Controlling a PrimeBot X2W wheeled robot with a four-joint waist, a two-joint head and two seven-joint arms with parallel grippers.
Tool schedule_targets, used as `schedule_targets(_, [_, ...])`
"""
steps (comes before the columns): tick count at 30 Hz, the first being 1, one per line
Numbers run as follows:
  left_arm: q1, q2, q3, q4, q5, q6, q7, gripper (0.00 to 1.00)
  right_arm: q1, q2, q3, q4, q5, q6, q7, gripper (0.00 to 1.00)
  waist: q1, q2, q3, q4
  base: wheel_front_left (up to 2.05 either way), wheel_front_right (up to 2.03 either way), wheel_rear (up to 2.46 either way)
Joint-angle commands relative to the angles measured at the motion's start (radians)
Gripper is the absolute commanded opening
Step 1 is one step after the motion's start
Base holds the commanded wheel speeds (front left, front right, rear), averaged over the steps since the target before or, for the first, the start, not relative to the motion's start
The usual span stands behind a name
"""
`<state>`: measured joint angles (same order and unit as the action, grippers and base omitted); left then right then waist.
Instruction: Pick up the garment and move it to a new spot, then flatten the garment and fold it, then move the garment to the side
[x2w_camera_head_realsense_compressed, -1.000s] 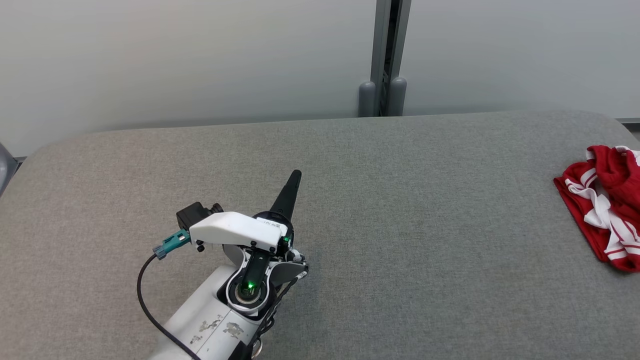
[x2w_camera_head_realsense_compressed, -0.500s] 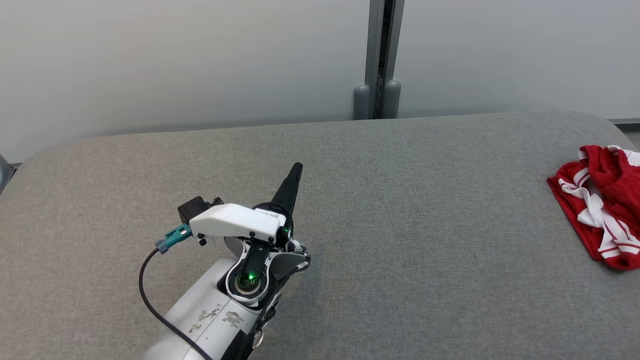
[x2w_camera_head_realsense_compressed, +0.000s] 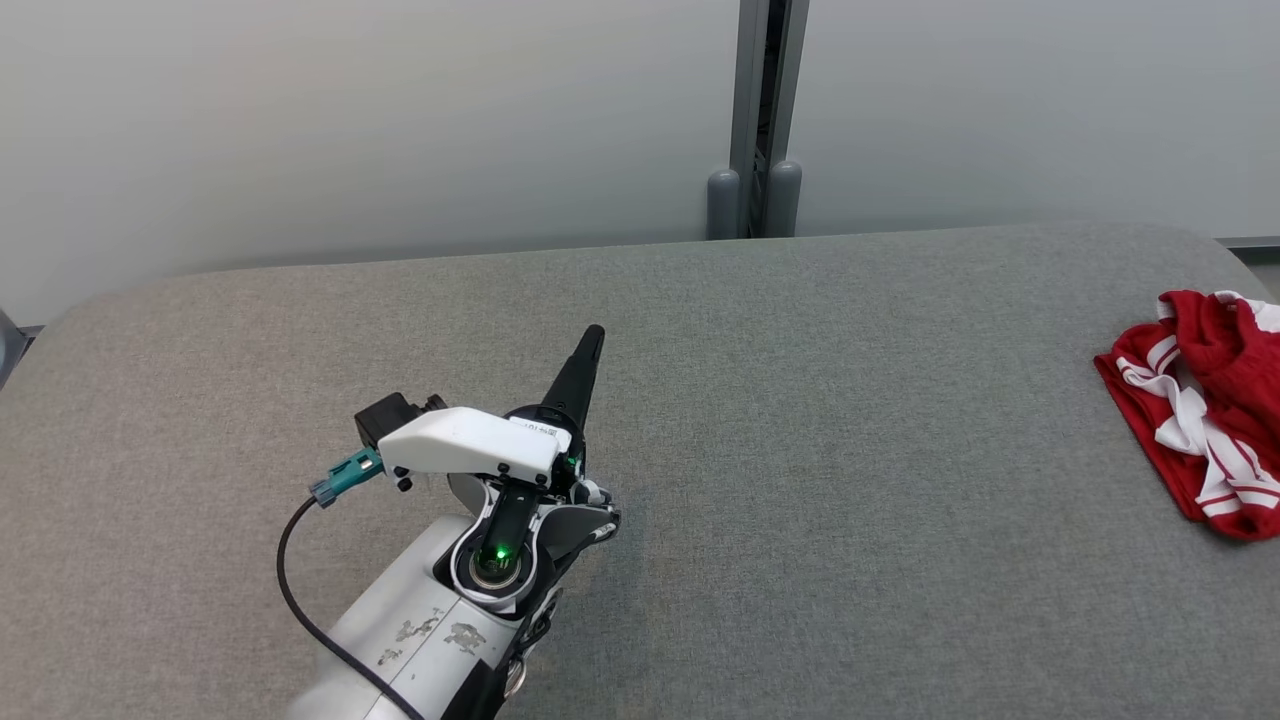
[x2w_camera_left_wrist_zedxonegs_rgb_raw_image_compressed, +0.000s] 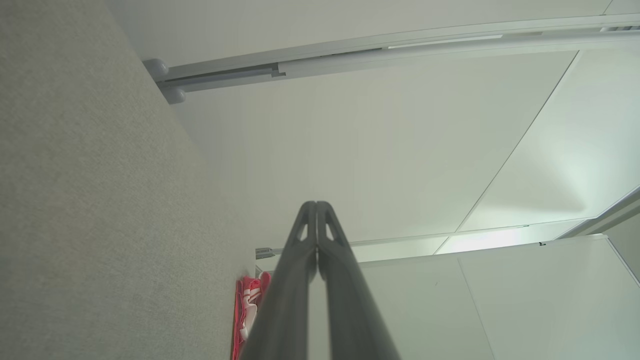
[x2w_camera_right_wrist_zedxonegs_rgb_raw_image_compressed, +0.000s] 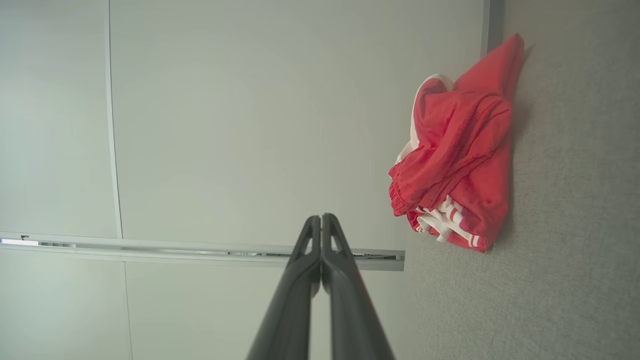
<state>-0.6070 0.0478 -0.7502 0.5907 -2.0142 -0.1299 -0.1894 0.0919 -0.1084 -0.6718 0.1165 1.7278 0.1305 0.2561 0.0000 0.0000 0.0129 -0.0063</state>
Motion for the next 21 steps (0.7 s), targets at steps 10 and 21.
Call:
schedule_targets(10, [-0.013, 0.004, 0.001, 0.002, -0.003, -0.005, 0.003, 0.00, 0.010, -0.008, 0.002, -0.003, 0.007, 0.000, -0.002, 0.00, 0.0000, 0.0000, 0.000, 0.000, 0.00, 0.00, 0.00])
schedule_targets(21, [-0.013, 0.004, 0.001, 0.001, -0.003, -0.005, 0.003, 0.00, 0.011, -0.010, 0.004, -0.003, 0.009, 0.000, -0.005, 0.00, 0.0000, 0.0000, 0.000, 0.000, 0.00, 0.00, 0.00])
